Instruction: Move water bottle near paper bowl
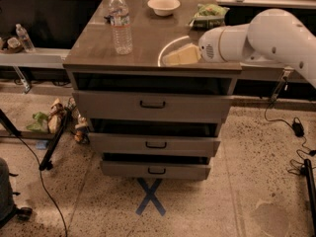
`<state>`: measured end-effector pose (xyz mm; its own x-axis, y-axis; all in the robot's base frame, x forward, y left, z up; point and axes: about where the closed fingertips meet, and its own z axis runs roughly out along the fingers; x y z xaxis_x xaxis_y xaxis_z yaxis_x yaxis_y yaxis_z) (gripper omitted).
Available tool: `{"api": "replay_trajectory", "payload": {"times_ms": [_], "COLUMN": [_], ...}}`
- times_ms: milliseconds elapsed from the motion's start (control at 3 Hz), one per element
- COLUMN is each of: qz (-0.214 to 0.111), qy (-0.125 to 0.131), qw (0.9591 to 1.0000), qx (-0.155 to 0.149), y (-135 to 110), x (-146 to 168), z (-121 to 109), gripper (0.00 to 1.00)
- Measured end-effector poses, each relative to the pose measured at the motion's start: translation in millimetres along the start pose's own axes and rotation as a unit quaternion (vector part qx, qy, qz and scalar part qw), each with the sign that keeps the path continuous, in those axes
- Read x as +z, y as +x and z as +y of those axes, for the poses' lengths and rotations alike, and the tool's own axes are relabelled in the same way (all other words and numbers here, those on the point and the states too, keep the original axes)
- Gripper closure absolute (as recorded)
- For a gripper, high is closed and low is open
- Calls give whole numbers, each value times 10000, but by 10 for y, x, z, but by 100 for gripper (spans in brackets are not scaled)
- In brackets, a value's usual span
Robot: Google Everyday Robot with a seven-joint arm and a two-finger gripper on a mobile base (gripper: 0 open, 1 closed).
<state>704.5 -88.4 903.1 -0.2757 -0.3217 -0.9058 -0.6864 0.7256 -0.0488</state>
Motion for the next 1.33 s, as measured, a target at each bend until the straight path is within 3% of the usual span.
{"api": "replay_trajectory", "payload": {"times_ms": [333,667,1333], "qz": [-313,-334,-567], "qy": [144,97,-509], "qw": [9993,9993,9970], "qx": [144,127,-91], "y": [-97,-120,-408], "x": [195,225,728], "z": [-24,-3,258], "gripper": [0,0,0]}}
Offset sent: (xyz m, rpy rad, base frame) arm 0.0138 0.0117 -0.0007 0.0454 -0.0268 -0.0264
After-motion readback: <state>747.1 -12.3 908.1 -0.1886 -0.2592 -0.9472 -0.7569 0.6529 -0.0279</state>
